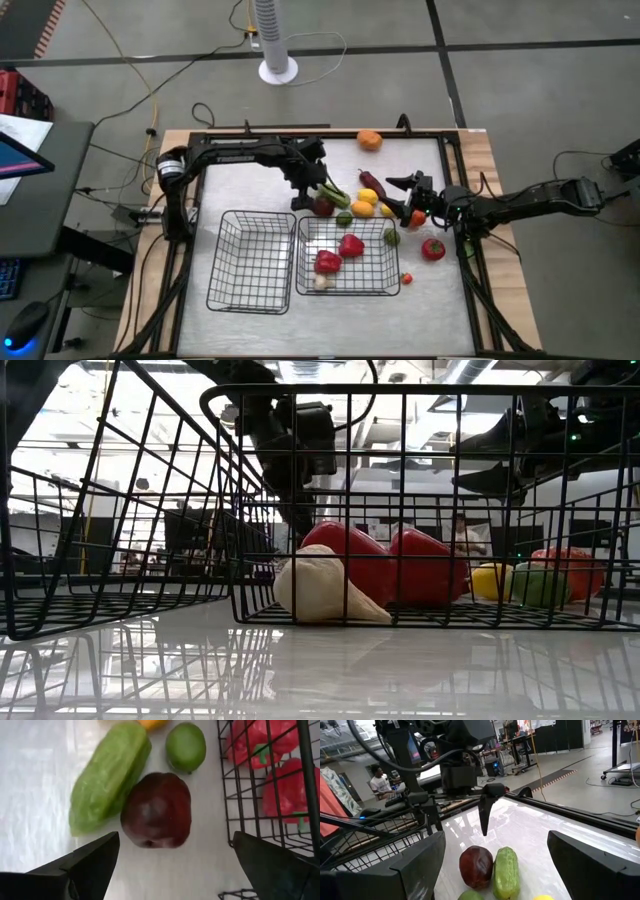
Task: Sort produce into baskets
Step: Put the apple into the left wire basket
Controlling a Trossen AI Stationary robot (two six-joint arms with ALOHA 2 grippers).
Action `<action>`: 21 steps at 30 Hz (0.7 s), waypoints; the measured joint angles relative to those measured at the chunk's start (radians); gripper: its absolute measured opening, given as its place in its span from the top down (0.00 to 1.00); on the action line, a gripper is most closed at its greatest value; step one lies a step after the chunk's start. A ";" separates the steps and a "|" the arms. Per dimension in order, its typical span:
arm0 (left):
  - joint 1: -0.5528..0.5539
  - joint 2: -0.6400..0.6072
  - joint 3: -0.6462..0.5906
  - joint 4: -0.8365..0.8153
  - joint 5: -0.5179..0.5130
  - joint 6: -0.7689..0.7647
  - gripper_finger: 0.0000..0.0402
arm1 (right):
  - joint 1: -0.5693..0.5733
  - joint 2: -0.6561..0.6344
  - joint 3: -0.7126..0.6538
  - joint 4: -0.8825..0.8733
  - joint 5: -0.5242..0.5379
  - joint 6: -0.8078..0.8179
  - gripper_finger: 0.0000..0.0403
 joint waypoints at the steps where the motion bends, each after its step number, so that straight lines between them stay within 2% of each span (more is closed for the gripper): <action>1: -0.001 0.000 -0.010 0.021 -0.001 0.005 0.08 | 0.000 0.000 0.000 0.000 0.000 0.000 0.06; 4: -0.007 0.000 -0.025 0.063 -0.051 0.019 0.09 | 0.000 0.000 0.000 0.000 0.000 0.000 0.06; 11: -0.026 0.000 -0.025 0.105 -0.278 0.038 0.10 | 0.000 0.000 0.000 -0.002 0.000 -0.001 0.06; 21: -0.020 0.000 -0.025 0.052 -0.306 0.119 0.10 | 0.000 0.000 0.000 0.001 0.000 -0.001 0.06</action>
